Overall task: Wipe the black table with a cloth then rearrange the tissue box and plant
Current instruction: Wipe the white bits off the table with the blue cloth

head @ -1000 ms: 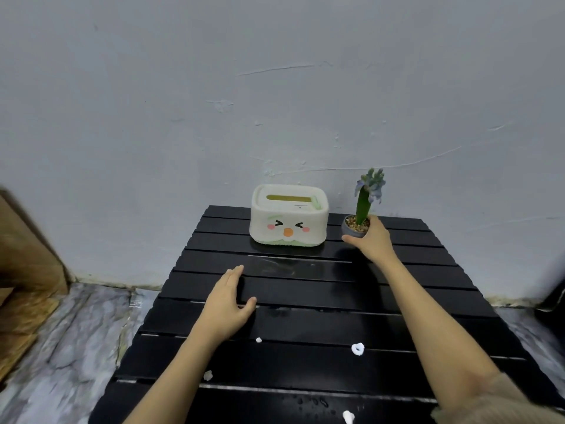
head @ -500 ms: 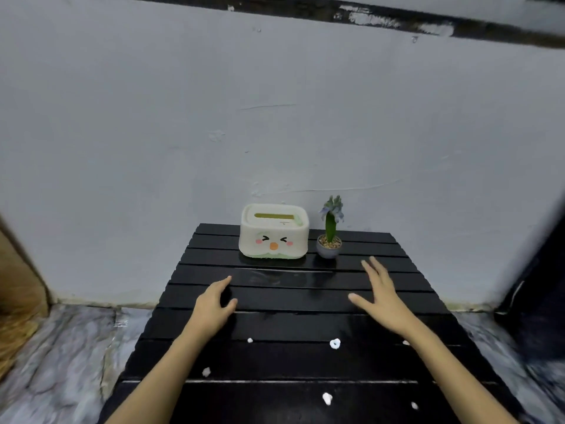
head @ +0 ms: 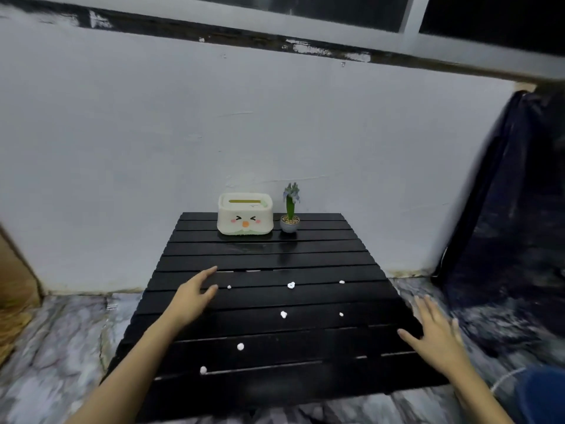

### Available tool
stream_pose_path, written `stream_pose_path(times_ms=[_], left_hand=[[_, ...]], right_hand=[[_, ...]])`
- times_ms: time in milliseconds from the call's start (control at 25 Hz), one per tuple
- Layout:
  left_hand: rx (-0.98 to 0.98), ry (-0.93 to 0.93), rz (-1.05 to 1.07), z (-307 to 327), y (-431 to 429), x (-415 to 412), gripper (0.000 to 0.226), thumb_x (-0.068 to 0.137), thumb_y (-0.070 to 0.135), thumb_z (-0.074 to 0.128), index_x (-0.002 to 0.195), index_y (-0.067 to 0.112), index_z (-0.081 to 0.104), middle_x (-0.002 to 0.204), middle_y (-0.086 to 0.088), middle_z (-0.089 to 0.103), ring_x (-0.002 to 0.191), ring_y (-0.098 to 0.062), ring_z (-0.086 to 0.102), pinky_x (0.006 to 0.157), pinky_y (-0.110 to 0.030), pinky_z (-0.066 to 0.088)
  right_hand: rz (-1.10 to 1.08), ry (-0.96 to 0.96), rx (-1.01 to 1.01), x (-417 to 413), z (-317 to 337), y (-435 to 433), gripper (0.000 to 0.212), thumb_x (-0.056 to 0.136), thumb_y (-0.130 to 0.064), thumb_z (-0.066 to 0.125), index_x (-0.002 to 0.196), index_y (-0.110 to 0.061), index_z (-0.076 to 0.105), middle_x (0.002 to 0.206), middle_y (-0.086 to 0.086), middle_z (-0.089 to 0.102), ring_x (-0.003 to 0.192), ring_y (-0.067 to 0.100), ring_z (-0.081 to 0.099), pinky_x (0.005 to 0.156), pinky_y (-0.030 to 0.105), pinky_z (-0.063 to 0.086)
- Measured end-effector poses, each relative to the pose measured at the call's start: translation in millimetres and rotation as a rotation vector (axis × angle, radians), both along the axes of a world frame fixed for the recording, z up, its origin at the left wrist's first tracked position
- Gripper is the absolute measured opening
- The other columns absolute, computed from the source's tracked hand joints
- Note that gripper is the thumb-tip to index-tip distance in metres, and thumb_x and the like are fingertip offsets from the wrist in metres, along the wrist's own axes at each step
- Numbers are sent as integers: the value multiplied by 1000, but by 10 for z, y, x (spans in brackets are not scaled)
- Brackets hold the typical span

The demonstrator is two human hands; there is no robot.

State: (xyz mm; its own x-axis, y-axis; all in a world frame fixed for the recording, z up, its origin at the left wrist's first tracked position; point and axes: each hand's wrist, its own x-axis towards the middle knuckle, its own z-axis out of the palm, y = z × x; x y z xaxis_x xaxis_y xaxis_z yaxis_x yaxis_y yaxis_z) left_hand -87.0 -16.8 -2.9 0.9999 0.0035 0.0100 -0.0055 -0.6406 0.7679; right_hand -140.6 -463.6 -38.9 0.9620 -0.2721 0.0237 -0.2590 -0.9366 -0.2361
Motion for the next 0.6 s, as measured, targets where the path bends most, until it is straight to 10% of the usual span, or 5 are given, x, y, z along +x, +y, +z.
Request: stream_pose_path(times_ms=[360,600], left_hand=[[-57,13,-2,-76,-337,-575,45,88,12,50,132,15,42,138,-13,49,127,-27,44,102,-33,34],[-80,-1,-11,-42,-369,-614,45,89,12,49,134,15,40,141,-11,45,131,-25,39,106,-33,31]], right_hand=[[-39,-81,273,-68,14,94,63,74,21,40,134,1,37,139,22,41,129,32,39,106,34,33],[-99,-173,241,-84,50,250,51,75,19,37,114,-5,59,103,18,66,87,29,61,71,34,48]])
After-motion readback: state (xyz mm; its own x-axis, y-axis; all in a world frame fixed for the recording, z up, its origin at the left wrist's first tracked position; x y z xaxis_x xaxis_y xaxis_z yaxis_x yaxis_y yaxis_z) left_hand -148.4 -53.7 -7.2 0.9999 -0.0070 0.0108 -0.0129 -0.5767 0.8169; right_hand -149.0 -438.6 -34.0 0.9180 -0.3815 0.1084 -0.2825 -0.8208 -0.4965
